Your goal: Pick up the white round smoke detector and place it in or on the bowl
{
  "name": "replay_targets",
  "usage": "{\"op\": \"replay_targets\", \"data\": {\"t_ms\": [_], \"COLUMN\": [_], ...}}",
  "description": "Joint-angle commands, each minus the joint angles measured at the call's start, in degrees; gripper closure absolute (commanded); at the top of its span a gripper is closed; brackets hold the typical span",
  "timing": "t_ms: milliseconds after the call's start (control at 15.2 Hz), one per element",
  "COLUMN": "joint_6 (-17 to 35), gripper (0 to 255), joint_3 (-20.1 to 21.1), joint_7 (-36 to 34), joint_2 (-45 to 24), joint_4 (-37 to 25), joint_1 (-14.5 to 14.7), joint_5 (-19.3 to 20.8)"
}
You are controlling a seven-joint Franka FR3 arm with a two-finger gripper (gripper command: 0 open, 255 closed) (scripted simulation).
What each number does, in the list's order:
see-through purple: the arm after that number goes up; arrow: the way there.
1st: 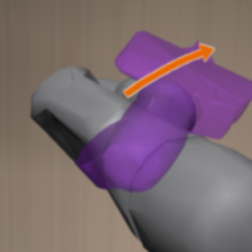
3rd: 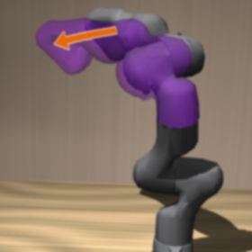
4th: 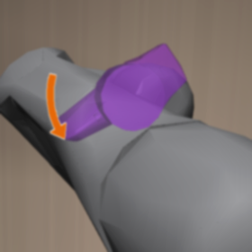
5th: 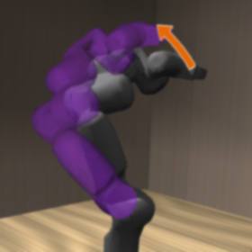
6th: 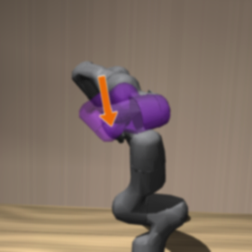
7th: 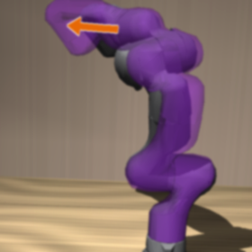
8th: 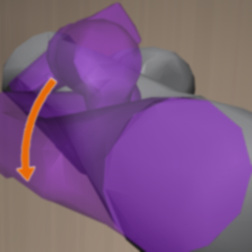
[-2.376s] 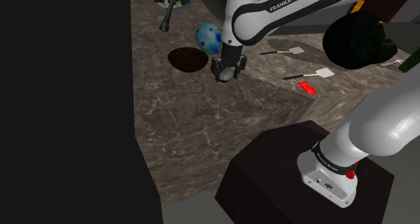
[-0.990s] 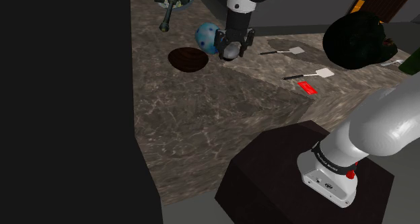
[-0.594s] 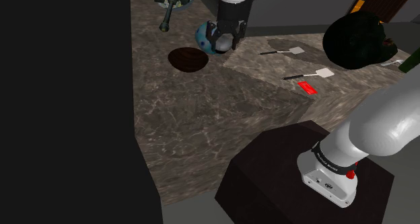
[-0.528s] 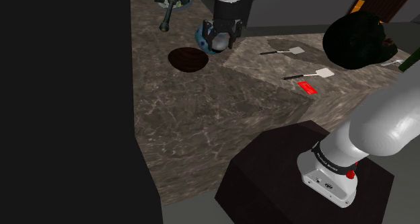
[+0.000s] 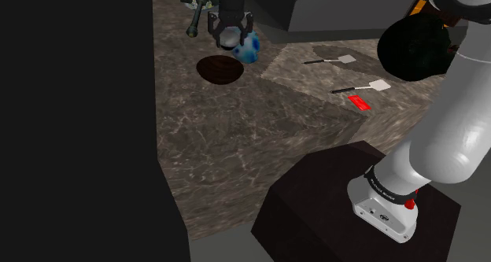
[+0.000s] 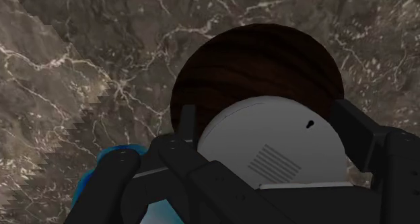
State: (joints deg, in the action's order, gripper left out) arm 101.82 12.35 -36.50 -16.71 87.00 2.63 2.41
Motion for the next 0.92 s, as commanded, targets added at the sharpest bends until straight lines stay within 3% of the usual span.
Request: {"op": "replay_targets", "data": {"t_ms": [0, 858], "joint_6": [-2.84, 5.65], "gripper": [255, 255], "joint_3": [-0.04, -0.31], "joint_7": [-0.67, -0.85], "joint_2": [-6.01, -7.47], "joint_4": [-8.75, -1.69], "joint_1": [0.96, 0.87], "joint_5": [1.18, 1.51]}}
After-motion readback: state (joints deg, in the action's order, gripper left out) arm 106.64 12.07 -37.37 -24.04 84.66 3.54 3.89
